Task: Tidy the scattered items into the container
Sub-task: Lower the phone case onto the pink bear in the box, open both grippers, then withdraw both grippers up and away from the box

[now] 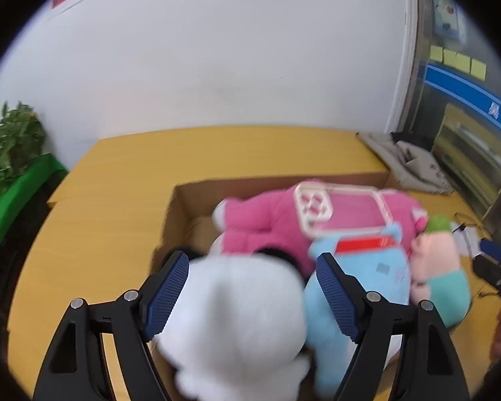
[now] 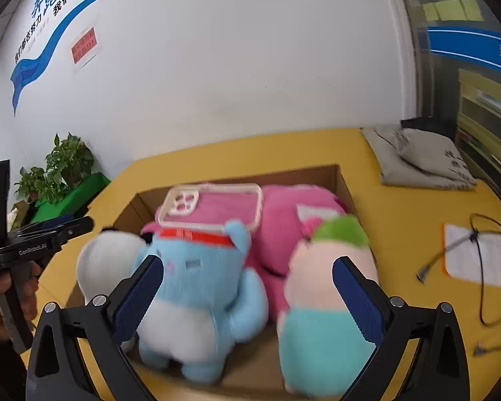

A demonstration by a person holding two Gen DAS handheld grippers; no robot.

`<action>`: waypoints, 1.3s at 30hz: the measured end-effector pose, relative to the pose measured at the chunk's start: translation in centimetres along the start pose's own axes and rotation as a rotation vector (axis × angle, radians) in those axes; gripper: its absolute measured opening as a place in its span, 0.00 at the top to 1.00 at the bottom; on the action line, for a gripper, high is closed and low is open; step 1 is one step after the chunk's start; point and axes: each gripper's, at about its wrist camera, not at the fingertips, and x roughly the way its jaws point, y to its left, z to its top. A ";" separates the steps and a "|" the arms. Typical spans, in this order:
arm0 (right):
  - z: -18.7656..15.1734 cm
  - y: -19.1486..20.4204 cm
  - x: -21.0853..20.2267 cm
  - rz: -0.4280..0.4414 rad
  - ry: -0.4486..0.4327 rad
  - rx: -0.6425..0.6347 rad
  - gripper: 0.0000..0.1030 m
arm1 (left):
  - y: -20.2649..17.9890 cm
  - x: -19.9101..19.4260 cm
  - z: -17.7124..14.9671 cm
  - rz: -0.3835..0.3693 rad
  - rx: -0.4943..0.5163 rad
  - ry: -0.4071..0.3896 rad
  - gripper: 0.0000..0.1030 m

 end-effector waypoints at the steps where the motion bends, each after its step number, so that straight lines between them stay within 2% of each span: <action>1: -1.1 -0.3 -0.7 -0.026 0.007 -0.005 0.00 | 0.6 -0.4 -1.2 -0.002 -0.029 0.020 0.24; 5: -4.7 -1.9 -1.7 -0.125 0.047 -0.016 0.00 | 3.3 -1.0 -5.8 -0.015 -0.120 0.101 0.24; 9: -6.9 -3.6 0.5 -0.205 0.116 -0.088 0.00 | 4.4 -0.3 -8.4 -0.003 -0.149 0.150 0.24; 12: -8.4 -4.4 2.4 -0.246 0.185 -0.073 0.01 | 5.1 0.4 -9.3 -0.037 -0.160 0.162 0.24; 14: -8.7 -5.2 2.5 -0.231 0.215 0.010 0.02 | 5.0 0.9 -9.1 -0.045 -0.153 0.150 0.24; 16: -9.1 -5.9 2.3 -0.216 0.236 0.077 0.02 | 4.7 1.3 -9.0 -0.028 -0.129 0.154 0.24; 18: -9.4 -5.8 2.1 -0.216 0.244 0.083 0.02 | 4.6 1.3 -8.7 -0.003 -0.114 0.164 0.24; 20: -9.5 -4.9 1.6 -0.229 0.235 0.034 0.02 | 4.8 0.3 -8.6 0.015 -0.111 0.144 0.24; 24: -9.1 -3.1 -1.1 -0.276 0.175 -0.024 0.02 | 4.3 -4.5 -8.1 0.006 -0.097 0.025 0.24; 27: -8.6 -1.8 -4.0 -0.257 0.109 -0.044 0.00 | 2.8 -7.9 -8.4 0.008 -0.062 -0.020 0.24; 29: -8.7 -0.6 -5.6 -0.223 0.088 -0.066 0.00 | 1.6 -9.6 -8.7 0.040 -0.046 -0.025 0.24; 32: -10.2 1.4 -7.5 -0.183 0.063 -0.119 0.00 | -0.7 -11.9 -10.2 0.036 -0.025 -0.065 0.22; 36: -12.9 2.0 -8.2 -0.151 0.080 -0.082 0.00 | -2.2 -12.2 -11.9 0.015 -0.035 -0.046 0.22; 39: -14.1 1.6 -8.7 -0.169 0.083 -0.072 0.00 | -2.9 -11.8 -12.3 0.022 -0.027 -0.036 0.22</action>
